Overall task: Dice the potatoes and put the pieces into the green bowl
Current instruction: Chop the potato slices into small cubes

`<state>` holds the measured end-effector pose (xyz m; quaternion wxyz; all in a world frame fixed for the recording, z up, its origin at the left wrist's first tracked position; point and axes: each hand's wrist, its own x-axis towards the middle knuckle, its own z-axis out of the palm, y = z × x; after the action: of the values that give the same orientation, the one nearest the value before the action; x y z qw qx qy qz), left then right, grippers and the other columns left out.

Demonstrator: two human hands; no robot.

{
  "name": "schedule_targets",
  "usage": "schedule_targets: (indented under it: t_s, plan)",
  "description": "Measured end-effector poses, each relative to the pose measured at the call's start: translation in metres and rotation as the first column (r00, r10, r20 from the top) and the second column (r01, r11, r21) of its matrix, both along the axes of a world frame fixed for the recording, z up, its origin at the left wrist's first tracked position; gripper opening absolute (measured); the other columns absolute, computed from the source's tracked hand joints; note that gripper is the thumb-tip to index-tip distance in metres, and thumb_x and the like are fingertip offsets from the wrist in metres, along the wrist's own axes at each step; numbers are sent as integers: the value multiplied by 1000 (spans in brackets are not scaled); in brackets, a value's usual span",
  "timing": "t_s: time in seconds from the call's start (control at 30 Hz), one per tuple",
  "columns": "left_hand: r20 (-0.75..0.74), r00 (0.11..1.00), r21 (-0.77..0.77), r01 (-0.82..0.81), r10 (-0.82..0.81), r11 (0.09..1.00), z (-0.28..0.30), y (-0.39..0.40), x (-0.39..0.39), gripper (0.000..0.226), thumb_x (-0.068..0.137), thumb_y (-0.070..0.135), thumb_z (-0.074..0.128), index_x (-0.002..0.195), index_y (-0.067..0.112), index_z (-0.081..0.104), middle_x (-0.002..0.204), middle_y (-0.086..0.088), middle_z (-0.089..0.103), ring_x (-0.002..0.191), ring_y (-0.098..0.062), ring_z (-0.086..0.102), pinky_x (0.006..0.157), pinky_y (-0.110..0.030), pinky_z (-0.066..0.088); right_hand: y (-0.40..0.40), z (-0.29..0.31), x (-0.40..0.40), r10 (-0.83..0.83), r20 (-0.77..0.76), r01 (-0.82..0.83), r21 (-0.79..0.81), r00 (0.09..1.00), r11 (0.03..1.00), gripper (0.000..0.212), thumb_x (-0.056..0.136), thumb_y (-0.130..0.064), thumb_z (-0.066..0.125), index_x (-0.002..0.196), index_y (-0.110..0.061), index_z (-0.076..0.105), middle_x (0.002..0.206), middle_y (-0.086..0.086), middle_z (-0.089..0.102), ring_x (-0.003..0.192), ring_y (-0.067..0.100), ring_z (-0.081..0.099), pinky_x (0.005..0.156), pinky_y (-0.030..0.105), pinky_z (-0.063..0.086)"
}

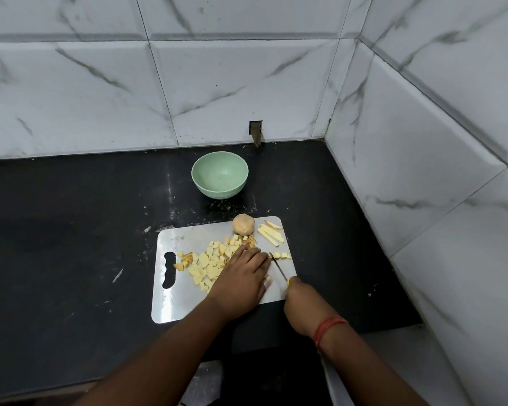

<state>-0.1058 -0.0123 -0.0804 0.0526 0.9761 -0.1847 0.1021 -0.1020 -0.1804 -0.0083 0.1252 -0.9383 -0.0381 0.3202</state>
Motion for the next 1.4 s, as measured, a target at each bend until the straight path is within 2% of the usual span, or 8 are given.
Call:
schedule_targets:
  t_s: [0.33,0.53,0.63,0.77,0.93,1.17,1.3,1.4]
  plan:
    - [42,999,47,-26,24,999,-1,-2,-3,50,102,41,44,139,13,60,135,-1,60,127,-23,51,122,-47,27,5,-2,-1,12,-16,-12,0,1000,1000,28,94,-3,39,123,-3,42,120,18,59,105,29,61,74,28,40]
    - [51,998,58,-37,34,998,3,-4,-2,48,102,41,43,133,13,65,129,-1,63,125,-23,52,122,-48,25,-13,-6,-11,68,-55,-67,13,996,998,6,98,-10,42,92,-11,40,83,3,50,84,22,59,59,23,37]
    - [76,996,27,-38,36,999,6,-5,1,44,101,40,45,126,14,69,120,1,65,119,-20,55,122,-48,26,-21,6,-9,74,-54,-69,92,996,993,15,101,-14,39,107,-6,50,85,5,51,82,21,53,66,24,37]
    - [99,995,-52,14,-8,999,14,-9,11,40,99,36,48,125,13,69,118,-2,65,115,-20,58,122,-45,26,-33,25,2,-93,42,80,240,995,967,17,101,-21,42,86,-13,46,79,1,51,73,18,49,60,28,33]
    - [-31,980,-3,196,-196,981,17,-33,26,47,101,39,52,136,9,61,134,-6,60,129,-22,51,123,-42,27,-39,31,15,-271,58,237,336,961,912,20,101,-26,43,100,-8,51,85,7,55,75,18,51,69,33,40]
    - [39,995,43,86,-87,995,18,-27,25,47,103,43,36,94,17,75,94,1,62,95,-21,59,120,-47,31,-44,26,15,-263,48,235,316,964,919,20,102,-28,42,100,-11,51,85,4,54,73,14,50,68,30,42]
    - [-3,1000,-7,5,-5,1000,24,-16,33,53,99,45,30,117,13,68,122,-8,62,121,-26,56,125,-43,21,-40,26,17,-234,50,209,305,971,929,20,102,-30,41,100,-12,51,85,3,54,73,13,50,71,31,43]
    - [-151,988,103,-27,42,994,32,-12,44,66,98,49,20,138,12,57,145,-10,49,142,-27,38,127,-44,10,-38,26,18,-207,59,182,290,977,940,20,103,-31,41,101,-13,51,84,1,52,73,11,49,69,28,42]
